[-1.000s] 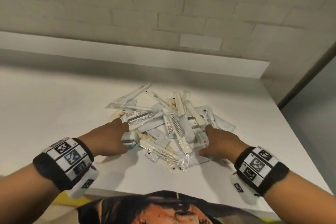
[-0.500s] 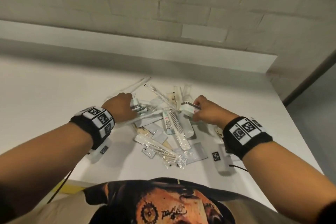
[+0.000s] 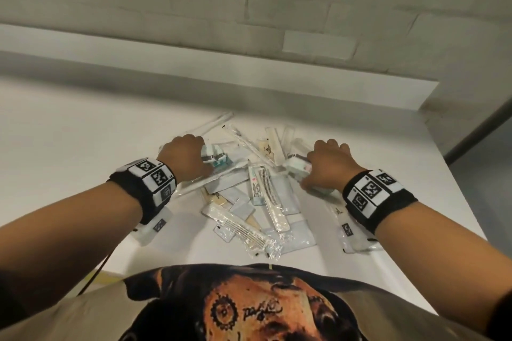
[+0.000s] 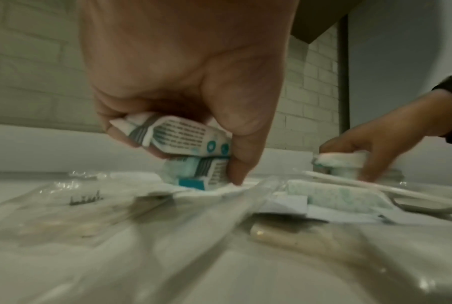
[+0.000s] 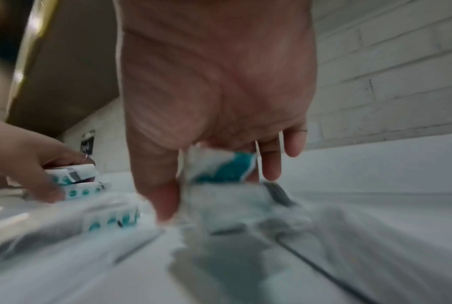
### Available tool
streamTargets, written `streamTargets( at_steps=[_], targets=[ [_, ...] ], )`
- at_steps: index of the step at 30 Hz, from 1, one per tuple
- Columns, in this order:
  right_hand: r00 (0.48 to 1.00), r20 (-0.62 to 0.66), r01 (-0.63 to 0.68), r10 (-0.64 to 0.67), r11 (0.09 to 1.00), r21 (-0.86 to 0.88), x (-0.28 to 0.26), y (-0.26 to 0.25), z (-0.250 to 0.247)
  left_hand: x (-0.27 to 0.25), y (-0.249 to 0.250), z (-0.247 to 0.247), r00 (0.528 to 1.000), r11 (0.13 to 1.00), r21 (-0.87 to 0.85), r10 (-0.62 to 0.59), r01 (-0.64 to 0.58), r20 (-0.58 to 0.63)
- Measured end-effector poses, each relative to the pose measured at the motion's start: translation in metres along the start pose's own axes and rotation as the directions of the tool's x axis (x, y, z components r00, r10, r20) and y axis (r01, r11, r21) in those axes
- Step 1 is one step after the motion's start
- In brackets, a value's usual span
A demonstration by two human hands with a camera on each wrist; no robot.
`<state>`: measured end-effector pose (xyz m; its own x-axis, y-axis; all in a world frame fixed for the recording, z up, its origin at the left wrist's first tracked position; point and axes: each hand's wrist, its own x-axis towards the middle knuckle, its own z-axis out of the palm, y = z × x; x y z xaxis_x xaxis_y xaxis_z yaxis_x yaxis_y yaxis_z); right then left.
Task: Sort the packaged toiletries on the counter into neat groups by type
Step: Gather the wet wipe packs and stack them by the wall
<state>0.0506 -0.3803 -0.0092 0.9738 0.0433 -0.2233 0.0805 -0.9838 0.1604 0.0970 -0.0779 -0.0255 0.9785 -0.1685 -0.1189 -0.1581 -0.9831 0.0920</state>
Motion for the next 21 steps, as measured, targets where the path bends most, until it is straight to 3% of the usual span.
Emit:
streamTargets(
  at_steps=[2, 3, 4, 6, 7, 9, 11, 16, 21],
  targets=[
    [0.993, -0.110, -0.016, 0.036, 0.983, 0.181, -0.005, -0.002, -0.011, -0.002, -0.001, -0.001, 0.993, 0.996, -0.093, -0.018, 0.008, -0.113],
    [0.991, -0.130, 0.010, 0.039, 0.934, 0.357, -0.010, -0.006, -0.017, -0.004, -0.002, -0.002, 0.990, 0.990, -0.139, -0.033, 0.013, -0.139],
    [0.995, -0.095, 0.050, 0.006, 0.822, 0.567, -0.018, -0.013, -0.023, -0.006, -0.002, -0.004, 0.989, 0.984, -0.178, -0.044, 0.017, -0.145],
    [0.976, 0.015, 0.113, -0.219, 0.557, 0.823, -0.037, -0.033, -0.033, -0.011, -0.001, -0.007, 0.991, 0.972, -0.231, -0.065, 0.036, -0.119],
    [0.936, 0.050, 0.150, -0.350, 0.524, 0.838, -0.045, -0.043, -0.034, -0.012, -0.001, -0.008, 0.992, 0.970, -0.241, -0.070, 0.043, -0.108],
    [0.850, 0.122, 0.226, -0.513, 0.564, 0.794, -0.054, -0.057, -0.029, -0.018, -0.003, -0.008, 0.992, 0.969, -0.240, -0.074, 0.048, -0.098],
    [0.832, 0.163, 0.267, -0.530, 0.640, 0.720, -0.054, -0.058, -0.022, -0.025, -0.010, -0.008, 0.992, 0.967, -0.247, -0.091, 0.067, -0.087],
    [0.964, 0.103, 0.122, -0.245, 0.754, 0.646, -0.044, -0.034, -0.017, -0.037, -0.042, -0.003, 0.985, 0.945, -0.299, -0.161, 0.134, -0.069],
    [0.999, 0.033, 0.005, -0.031, 0.807, 0.590, -0.025, -0.066, -0.023, -0.016, -0.069, -0.013, 0.984, 0.928, -0.340, -0.175, 0.151, -0.040]
  ],
)
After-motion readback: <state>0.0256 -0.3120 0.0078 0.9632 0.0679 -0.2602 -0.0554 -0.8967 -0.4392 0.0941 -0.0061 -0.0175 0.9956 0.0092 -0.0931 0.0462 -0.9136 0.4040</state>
